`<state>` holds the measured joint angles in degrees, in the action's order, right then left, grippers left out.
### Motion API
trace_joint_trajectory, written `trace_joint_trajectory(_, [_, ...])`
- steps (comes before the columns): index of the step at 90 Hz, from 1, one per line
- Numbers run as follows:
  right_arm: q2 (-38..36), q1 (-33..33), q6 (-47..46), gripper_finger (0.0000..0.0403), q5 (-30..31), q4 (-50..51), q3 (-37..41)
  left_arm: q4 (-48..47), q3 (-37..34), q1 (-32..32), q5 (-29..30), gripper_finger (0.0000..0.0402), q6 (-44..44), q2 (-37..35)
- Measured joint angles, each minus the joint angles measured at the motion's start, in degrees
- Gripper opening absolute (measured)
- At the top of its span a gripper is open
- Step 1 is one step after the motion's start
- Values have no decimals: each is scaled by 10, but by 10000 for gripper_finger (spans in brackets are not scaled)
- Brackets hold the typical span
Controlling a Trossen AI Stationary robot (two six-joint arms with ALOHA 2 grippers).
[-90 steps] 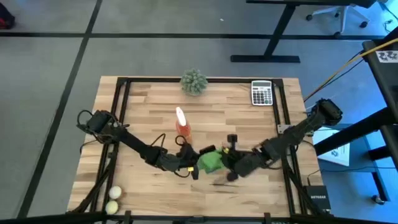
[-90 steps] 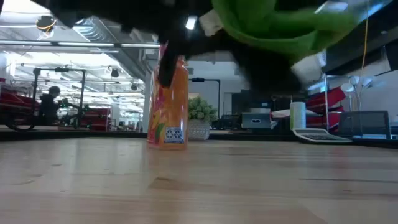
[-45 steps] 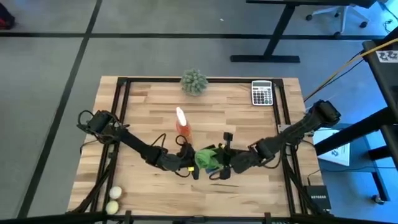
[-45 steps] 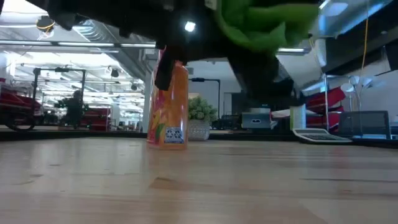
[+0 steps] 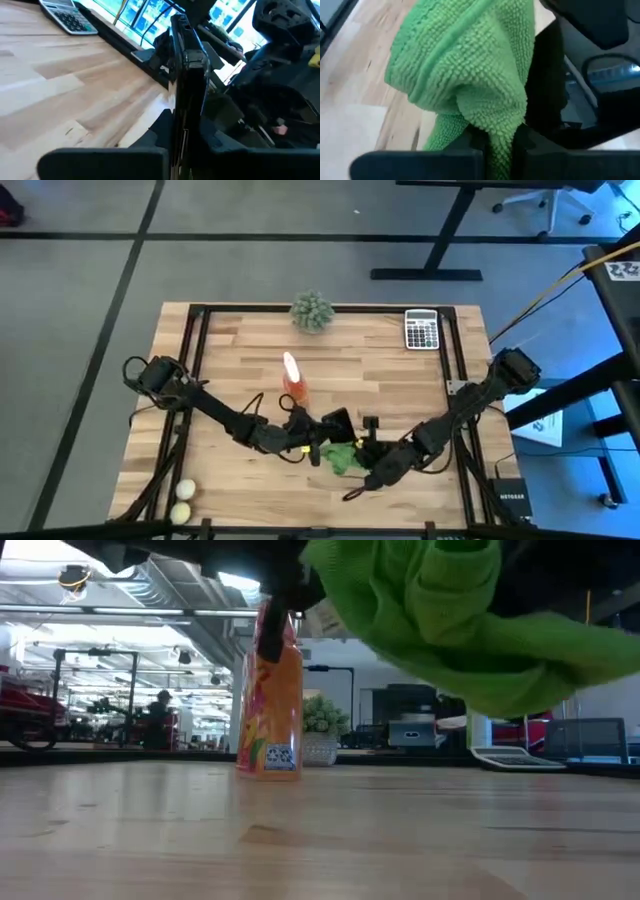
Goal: Apply microfiber cloth
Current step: Wipe the back of the black cellphone using the green microfiber cloth
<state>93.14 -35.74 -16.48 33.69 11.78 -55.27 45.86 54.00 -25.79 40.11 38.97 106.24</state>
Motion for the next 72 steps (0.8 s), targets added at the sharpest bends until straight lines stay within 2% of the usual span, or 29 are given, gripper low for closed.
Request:
trace_joint_trajectory(20, [-41,28,83,14,73,36,-37,-12,0,0,-6,9,9,0])
trace_joint_trajectory(44, [-65,65,166,14,93,98,-95,-11,1,1,-7,8,6,-2])
trace_joint_trajectory(56, [-71,69,193,14,165,91,-108,-45,-1,-3,-50,8,2,5])
trace_joint_trajectory(61, [-70,69,201,14,182,94,-107,-46,-2,-4,-50,8,3,5])
trace_joint_trajectory(66, [-68,69,200,14,180,101,-106,-39,-1,-5,-49,8,9,3])
trace_joint_trajectory(72, [-68,67,185,14,147,103,-105,-29,-1,-3,-38,8,8,3])
